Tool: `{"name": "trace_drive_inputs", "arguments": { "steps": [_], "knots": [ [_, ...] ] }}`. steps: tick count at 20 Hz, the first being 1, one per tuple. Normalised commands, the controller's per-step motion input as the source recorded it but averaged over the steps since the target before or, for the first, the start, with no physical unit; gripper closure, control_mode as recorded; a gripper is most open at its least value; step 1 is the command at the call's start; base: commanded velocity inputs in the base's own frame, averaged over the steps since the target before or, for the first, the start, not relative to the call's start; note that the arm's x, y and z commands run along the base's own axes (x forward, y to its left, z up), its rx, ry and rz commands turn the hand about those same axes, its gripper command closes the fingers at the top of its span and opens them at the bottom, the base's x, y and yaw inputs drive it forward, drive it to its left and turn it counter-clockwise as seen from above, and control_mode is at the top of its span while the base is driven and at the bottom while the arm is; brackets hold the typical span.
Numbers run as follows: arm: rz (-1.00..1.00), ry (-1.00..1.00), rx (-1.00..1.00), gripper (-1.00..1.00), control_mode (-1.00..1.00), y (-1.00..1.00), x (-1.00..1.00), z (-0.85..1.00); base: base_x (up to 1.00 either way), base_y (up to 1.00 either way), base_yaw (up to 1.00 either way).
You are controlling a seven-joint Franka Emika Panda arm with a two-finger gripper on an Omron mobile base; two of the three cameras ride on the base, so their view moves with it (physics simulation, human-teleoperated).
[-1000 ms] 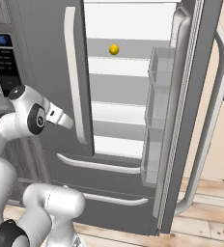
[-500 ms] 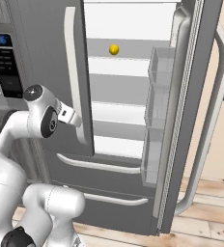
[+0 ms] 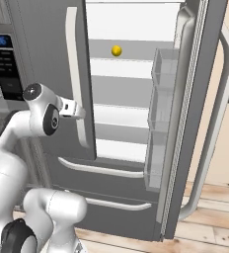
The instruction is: Retrieve a lemon from the fridge and place it on the cutting board with the fish.
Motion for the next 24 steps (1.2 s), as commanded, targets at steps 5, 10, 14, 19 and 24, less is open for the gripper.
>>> {"name": "trace_drive_inputs", "arguments": {
  "steps": [5, 10, 14, 19, 24],
  "knots": [
    [0.0, 0.01, 0.0, -1.0, -1.0, 0.06, 0.28, 0.14, 0.0, 0.0, 0.0],
    [-0.01, -0.01, 0.0, -1.0, -1.0, 0.14, 0.52, 0.22, 0.0, 0.0, 0.0],
    [-0.01, -0.03, 0.0, -1.0, -1.0, 0.07, 0.71, 0.12, 0.0, 0.0, 0.0],
    [-0.01, -0.01, 0.01, -1.0, -1.0, -0.26, 0.39, 0.1, 0.0, 0.0, 0.0],
    [-0.02, -0.03, 0.01, -1.0, -1.0, -0.08, 0.48, 0.0, 0.0, 0.0, 0.0]
  ]
}}
